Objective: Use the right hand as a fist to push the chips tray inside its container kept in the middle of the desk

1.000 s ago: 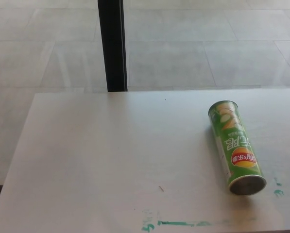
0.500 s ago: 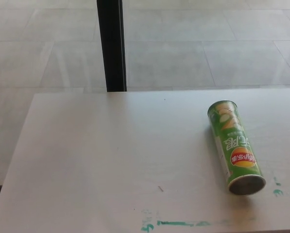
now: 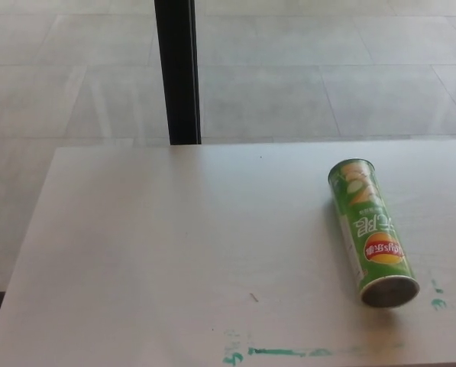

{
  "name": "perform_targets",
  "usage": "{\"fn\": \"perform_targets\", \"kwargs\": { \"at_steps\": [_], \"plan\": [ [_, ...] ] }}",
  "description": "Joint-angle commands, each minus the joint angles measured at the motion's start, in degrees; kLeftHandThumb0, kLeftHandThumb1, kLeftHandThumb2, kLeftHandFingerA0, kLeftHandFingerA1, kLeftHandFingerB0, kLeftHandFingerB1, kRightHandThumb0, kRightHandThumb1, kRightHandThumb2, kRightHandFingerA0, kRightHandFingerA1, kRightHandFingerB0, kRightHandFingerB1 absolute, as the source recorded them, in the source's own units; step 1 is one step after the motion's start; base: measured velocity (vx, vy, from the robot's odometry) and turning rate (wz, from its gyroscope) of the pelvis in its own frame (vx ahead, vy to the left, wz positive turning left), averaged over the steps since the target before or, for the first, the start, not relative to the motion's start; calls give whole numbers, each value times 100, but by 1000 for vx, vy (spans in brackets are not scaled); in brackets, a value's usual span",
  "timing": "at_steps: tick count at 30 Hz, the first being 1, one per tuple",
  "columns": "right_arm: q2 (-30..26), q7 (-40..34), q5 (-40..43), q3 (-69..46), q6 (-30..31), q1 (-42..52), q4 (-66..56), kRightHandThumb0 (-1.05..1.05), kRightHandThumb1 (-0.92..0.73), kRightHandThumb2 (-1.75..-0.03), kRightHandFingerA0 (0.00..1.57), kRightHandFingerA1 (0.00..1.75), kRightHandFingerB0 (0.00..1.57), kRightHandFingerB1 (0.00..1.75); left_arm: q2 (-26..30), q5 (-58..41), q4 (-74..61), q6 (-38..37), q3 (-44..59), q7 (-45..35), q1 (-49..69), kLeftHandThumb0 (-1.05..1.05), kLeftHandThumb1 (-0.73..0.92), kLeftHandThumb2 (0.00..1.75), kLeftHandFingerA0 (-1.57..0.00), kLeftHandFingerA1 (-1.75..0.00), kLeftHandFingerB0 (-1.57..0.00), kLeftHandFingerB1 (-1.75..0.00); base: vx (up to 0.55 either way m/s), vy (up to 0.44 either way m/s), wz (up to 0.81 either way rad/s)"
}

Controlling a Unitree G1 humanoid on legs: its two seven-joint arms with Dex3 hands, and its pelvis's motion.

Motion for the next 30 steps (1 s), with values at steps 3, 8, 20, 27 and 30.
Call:
{"fn": "perform_targets", "kwargs": {
  "at_steps": [3,8,20,27,30],
  "plan": [
    [768,-1870,2640,-2138,200,-684,1627,-53,-89,-69,50,148,18,54,83,-64,72,-21,7,-11,212,-75,92,70,-52,-63,-41,-49,0,0,0],
    [771,-2066,2703,-2381,546,-846,1969,-60,-76,-110,61,108,26,62,120,-58,153,89,18,43,246,-73,92,72,-52,-60,-37,-47,0,0,0],
    [775,-2377,2428,-2272,958,-811,2566,-67,-91,-69,37,134,54,89,131,-80,124,62,28,50,247,-75,92,71,-53,-62,-38,-48,0,0,0],
    [765,-1888,2871,-2397,865,-839,2586,-66,-92,-76,38,113,32,56,107,-65,103,54,0,46,291,-71,92,73,-51,-60,-38,-49,0,0,0],
    [745,-1954,2961,-2342,900,-846,2651,-69,-92,-76,39,126,27,58,118,-37,154,29,-14,70,269,-74,92,73,-53,-60,-36,-47,0,0,0]
  ]
}}
